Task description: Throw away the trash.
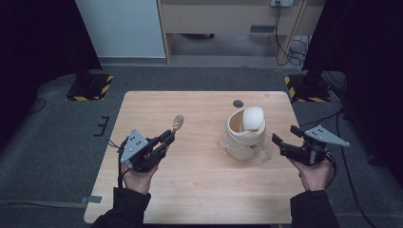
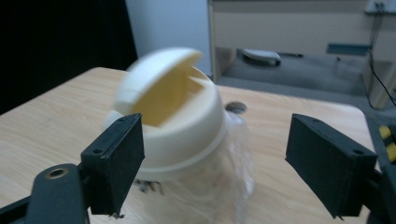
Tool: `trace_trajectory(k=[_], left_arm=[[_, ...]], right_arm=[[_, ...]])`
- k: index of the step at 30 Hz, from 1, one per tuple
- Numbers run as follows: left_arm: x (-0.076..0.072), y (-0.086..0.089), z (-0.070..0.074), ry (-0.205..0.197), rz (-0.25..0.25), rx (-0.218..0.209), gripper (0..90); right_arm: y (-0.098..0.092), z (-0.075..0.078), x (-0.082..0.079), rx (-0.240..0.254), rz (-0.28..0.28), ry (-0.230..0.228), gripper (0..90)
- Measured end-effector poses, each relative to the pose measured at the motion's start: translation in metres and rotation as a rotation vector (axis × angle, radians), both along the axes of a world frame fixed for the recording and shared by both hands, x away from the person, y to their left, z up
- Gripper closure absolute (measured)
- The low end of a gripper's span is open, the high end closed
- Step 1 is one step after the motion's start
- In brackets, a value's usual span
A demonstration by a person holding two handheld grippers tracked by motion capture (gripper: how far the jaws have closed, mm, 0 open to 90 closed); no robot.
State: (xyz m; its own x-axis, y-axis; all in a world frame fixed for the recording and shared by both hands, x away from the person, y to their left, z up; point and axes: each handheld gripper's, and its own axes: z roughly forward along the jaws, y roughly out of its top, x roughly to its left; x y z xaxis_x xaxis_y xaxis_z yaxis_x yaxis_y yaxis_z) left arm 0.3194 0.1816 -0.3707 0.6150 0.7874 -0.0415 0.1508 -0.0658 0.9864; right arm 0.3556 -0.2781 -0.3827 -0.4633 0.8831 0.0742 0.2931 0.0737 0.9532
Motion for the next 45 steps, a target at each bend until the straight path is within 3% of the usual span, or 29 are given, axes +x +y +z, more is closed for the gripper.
trace_trajectory(k=[5,9,21,36,45], left_arm=[[0.002,-0.013,0.009,-0.018,-0.032,-0.008,78.5],[0.01,-0.034,0.014,-0.033,-0.06,-0.001,78.5],[0.019,-0.066,0.018,-0.058,-0.101,0.014,78.5],[0.021,-0.106,0.001,-0.056,-0.15,0.042,78.6],[0.019,-0.119,-0.002,-0.065,-0.173,0.05,78.5]], right_arm=[[0.016,0.018,-0.003,0.025,0.052,-0.048,21.3],[0.034,0.038,-0.001,0.061,0.097,-0.098,22.4],[0.06,0.063,0.004,0.096,0.149,-0.131,26.9],[0.083,0.058,0.005,0.138,0.244,-0.11,33.5],[0.094,0.051,0.006,0.135,0.294,-0.081,40.6]])
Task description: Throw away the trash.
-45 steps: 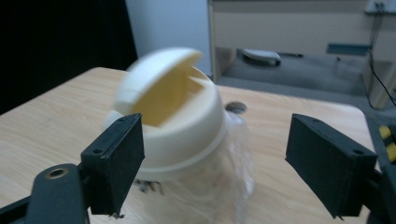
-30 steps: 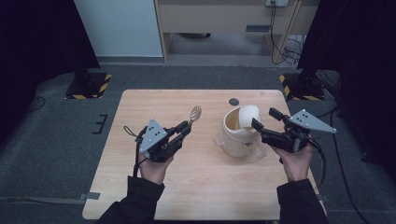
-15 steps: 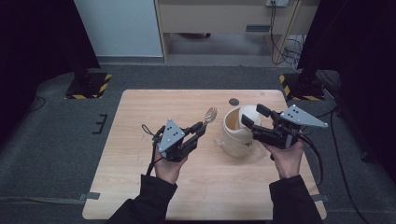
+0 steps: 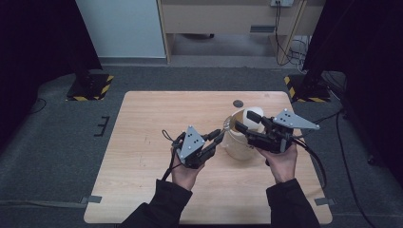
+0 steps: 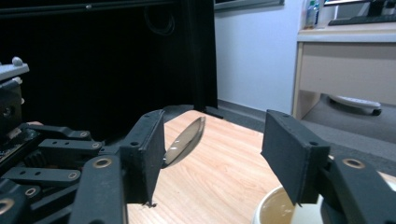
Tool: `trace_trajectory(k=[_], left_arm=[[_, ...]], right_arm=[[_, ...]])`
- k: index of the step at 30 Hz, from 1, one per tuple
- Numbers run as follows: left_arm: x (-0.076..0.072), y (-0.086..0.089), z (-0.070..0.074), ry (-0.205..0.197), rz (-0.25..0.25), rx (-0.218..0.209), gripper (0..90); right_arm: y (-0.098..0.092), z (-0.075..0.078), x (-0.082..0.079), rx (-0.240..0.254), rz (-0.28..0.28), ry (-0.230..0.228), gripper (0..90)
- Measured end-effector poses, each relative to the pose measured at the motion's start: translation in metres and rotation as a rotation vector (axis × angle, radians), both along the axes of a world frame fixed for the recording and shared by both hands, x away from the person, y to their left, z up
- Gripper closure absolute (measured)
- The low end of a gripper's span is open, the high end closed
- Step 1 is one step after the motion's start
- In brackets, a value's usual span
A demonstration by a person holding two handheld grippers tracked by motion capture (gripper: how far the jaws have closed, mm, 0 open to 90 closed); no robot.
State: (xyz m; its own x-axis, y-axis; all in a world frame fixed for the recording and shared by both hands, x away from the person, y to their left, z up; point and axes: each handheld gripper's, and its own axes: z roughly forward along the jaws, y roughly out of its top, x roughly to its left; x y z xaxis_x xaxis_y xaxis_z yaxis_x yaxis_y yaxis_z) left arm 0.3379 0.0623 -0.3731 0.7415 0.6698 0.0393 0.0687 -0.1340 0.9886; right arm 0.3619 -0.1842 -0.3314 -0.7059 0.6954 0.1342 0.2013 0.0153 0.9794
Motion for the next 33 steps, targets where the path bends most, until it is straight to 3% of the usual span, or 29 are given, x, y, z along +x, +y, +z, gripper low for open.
trace_trajectory(k=[7,17,22,28,33], left_arm=[[-0.006,-0.004,0.003,-0.028,-0.014,-0.017,78.5],[-0.01,-0.005,0.004,-0.034,-0.022,-0.029,78.6],[-0.011,-0.007,0.002,-0.032,-0.021,-0.022,78.8],[-0.012,-0.004,-0.001,-0.01,-0.033,-0.036,74.7],[-0.014,0.015,-0.002,0.019,-0.02,-0.02,66.0]], right_arm=[[0.005,-0.003,0.001,0.022,0.032,0.036,49.6],[0.007,-0.005,0.002,0.062,0.059,0.101,64.9],[0.007,-0.006,0.002,0.104,0.09,0.137,81.4],[0.008,-0.006,0.0,0.132,0.11,0.156,85.2],[0.006,-0.004,-0.001,0.111,0.095,0.136,85.5]])
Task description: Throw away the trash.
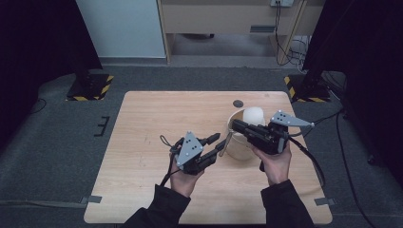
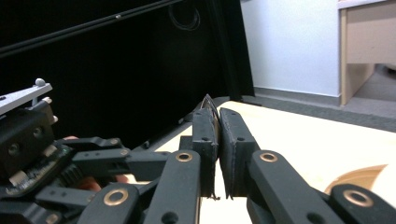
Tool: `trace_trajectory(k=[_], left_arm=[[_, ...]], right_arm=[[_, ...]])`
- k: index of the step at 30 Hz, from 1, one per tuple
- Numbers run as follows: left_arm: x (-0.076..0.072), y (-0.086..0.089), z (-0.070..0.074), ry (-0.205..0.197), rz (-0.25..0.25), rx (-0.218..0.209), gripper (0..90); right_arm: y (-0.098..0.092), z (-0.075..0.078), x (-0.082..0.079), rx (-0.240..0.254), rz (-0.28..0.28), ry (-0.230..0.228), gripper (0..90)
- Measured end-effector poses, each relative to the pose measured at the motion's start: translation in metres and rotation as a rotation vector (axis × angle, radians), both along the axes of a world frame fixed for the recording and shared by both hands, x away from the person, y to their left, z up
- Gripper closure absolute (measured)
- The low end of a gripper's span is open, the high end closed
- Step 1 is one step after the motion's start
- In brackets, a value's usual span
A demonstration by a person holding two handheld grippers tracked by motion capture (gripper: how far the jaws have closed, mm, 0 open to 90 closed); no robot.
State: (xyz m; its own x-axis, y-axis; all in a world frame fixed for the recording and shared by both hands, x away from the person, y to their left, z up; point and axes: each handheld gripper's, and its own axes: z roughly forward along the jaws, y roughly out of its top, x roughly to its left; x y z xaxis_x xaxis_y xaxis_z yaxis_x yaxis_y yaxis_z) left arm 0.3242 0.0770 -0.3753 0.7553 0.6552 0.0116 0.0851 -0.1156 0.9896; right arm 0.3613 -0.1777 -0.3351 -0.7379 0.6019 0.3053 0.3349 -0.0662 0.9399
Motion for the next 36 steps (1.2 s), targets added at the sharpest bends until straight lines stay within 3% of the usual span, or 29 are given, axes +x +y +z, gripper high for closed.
trace_trajectory(k=[2,5,10,12,14,15,16,19,22,27,36], left_arm=[[0.001,0.012,-0.001,0.021,0.018,0.008,57.9],[0.003,0.033,-0.004,0.06,0.055,0.032,53.7],[0.002,0.068,-0.02,0.105,0.118,0.116,43.9],[0.001,0.084,-0.031,0.132,0.146,0.144,33.4],[0.001,0.099,-0.043,0.176,0.17,0.165,31.7],[0.001,0.112,-0.057,0.23,0.199,0.175,28.9],[0.001,0.112,-0.057,0.23,0.199,0.175,28.3],[0.003,0.13,-0.079,0.315,0.242,0.183,26.7],[0.01,0.139,-0.099,0.414,0.286,0.219,23.6],[0.016,0.138,-0.111,0.466,0.288,0.257,20.2],[0.017,0.133,-0.112,0.47,0.258,0.281,19.3]], right_arm=[[-0.002,0.001,0.0,-0.011,-0.014,-0.019,85.6],[-0.004,0.001,0.001,-0.019,-0.026,-0.029,85.6],[-0.008,0.004,0.003,-0.036,-0.059,-0.062,85.6],[-0.011,0.007,0.006,-0.043,-0.084,-0.072,85.7],[-0.012,0.009,0.007,-0.044,-0.094,-0.073,85.7],[-0.013,0.012,0.009,-0.044,-0.111,-0.087,85.8],[-0.013,0.012,0.009,-0.044,-0.111,-0.087,85.8],[-0.013,0.017,0.013,-0.044,-0.134,-0.112,85.8],[-0.01,0.022,0.018,-0.051,-0.165,-0.143,85.8],[-0.007,0.025,0.022,-0.072,-0.201,-0.185,85.8],[-0.004,0.019,0.036,-0.172,-0.294,-0.234,85.8]])
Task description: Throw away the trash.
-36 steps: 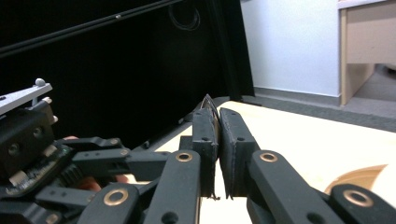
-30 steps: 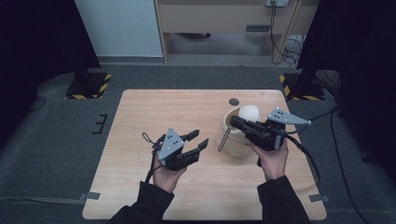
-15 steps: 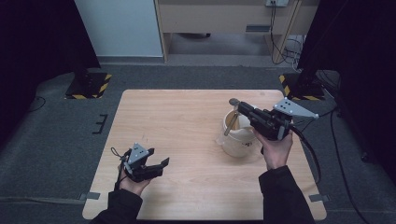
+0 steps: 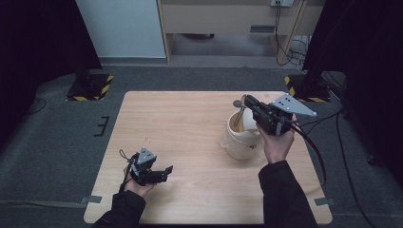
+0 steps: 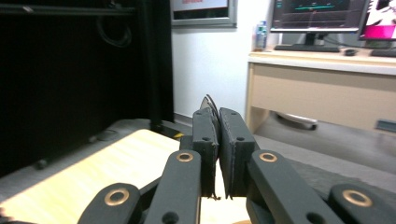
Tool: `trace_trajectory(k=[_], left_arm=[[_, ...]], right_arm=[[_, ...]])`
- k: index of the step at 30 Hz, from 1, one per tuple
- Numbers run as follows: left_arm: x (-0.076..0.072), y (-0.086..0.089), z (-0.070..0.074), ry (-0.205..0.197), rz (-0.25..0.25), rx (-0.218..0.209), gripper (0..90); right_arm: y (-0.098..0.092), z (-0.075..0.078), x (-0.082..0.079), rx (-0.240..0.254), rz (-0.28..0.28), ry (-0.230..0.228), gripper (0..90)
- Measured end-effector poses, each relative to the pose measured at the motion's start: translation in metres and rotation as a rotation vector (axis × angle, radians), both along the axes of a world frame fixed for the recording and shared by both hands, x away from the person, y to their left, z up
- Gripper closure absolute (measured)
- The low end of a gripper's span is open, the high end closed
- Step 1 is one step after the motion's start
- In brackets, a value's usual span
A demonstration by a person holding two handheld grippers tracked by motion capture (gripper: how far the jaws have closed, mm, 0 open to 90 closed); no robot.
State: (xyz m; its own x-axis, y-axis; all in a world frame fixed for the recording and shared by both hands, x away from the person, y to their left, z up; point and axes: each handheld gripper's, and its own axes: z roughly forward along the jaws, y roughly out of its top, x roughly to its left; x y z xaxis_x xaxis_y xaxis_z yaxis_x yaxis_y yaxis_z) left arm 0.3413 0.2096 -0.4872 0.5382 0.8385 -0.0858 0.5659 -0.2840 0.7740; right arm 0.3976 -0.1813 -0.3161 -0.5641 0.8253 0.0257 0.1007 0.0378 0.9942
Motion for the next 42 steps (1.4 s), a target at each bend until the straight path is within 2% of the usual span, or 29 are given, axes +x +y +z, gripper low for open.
trace_trajectory(k=[4,8,10,11,14,16,20,22,23,26,27,29,34,36,37,38,42], left_arm=[[0.001,0.0,0.0,0.002,0.002,-0.001,19.3],[0.001,0.001,0.001,0.001,0.006,-0.007,19.3],[0.001,0.001,0.001,0.0,0.007,-0.006,19.3],[0.001,0.002,0.002,-0.001,0.007,-0.007,19.3],[0.001,0.003,0.002,-0.003,0.009,-0.007,19.4],[0.002,0.004,0.002,-0.001,0.013,-0.006,19.3],[0.002,0.005,0.002,0.0,0.018,-0.006,19.3],[0.002,0.005,0.002,0.004,0.018,-0.008,19.3],[0.002,0.005,0.001,0.008,0.018,-0.008,19.2],[0.004,0.007,-0.002,0.03,0.017,0.004,19.2],[0.004,0.007,-0.002,0.03,0.017,0.004,19.0],[0.005,0.008,-0.003,0.042,0.019,0.01,18.6],[0.008,0.013,-0.008,0.056,0.02,0.024,16.2],[0.009,0.015,-0.009,0.066,0.02,0.035,15.4],[0.011,0.018,-0.012,0.081,0.025,0.042,15.1],[0.011,0.018,-0.012,0.081,0.025,0.042,14.7],[0.015,0.026,-0.018,0.111,0.031,0.077,13.6]], right_arm=[[0.006,-0.008,0.009,-0.054,-0.043,-0.024,85.8],[0.011,-0.02,0.018,-0.07,-0.052,0.002,85.3],[0.011,-0.026,0.023,-0.065,-0.048,0.017,82.4],[0.011,-0.029,0.025,-0.062,-0.044,0.032,78.0],[0.007,-0.035,0.028,-0.028,-0.03,0.057,72.2],[0.002,-0.033,0.027,-0.013,-0.026,0.06,70.4],[-0.013,-0.025,0.018,0.0,-0.043,0.028,62.8],[-0.024,-0.022,0.012,0.025,-0.05,0.018,57.6],[-0.029,-0.022,0.009,0.04,-0.052,0.021,55.0],[-0.049,-0.029,-0.004,0.046,-0.064,0.039,47.9],[-0.049,-0.029,-0.004,0.046,-0.064,0.039,47.9],[-0.058,-0.036,-0.011,0.049,-0.075,0.048,42.5],[-0.074,-0.057,-0.024,0.02,-0.086,0.092,20.5],[-0.079,-0.067,-0.029,0.021,-0.071,0.116,16.6],[-0.082,-0.079,-0.033,0.009,-0.062,0.148,13.9],[-0.082,-0.079,-0.033,0.009,-0.062,0.148,13.9],[-0.088,-0.106,-0.037,-0.041,-0.048,0.219,9.5]])
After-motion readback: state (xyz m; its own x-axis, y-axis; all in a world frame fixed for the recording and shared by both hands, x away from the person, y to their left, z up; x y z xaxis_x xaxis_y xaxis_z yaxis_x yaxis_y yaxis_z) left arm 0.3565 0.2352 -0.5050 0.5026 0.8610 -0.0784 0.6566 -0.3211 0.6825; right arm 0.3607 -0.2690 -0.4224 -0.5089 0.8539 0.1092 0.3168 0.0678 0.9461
